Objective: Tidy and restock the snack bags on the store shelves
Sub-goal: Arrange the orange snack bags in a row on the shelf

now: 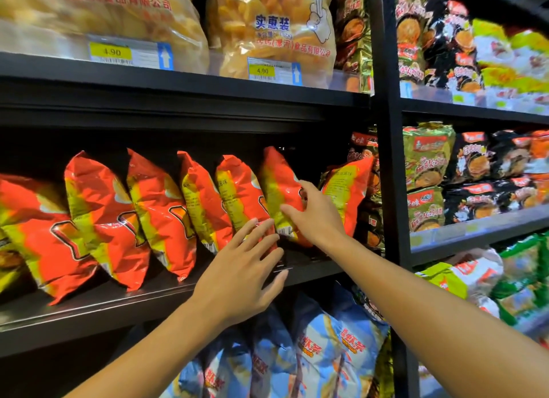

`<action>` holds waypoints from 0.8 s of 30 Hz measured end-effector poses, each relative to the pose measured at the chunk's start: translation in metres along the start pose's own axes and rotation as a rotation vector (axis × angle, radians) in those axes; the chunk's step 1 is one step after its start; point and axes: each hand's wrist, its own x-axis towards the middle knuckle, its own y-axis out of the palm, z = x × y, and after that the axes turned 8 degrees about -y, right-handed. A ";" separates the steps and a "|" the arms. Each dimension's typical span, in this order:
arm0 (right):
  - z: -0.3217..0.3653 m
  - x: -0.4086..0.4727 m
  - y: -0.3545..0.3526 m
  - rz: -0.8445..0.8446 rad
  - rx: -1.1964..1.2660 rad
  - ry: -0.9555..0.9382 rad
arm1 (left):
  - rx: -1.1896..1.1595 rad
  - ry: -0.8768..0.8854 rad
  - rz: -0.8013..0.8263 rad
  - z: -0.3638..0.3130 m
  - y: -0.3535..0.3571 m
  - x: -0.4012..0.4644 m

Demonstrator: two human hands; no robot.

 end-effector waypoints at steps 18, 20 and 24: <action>0.028 -0.153 -0.117 -0.372 0.293 -0.158 | -1.237 -0.414 0.061 -0.090 -0.079 -0.010; 0.024 -0.176 -0.106 -0.304 0.284 -0.163 | -1.453 -0.447 0.069 -0.117 -0.084 -0.011; 0.013 -0.219 -0.096 -0.184 0.088 -0.406 | -1.738 -0.665 -0.028 -0.143 -0.082 -0.014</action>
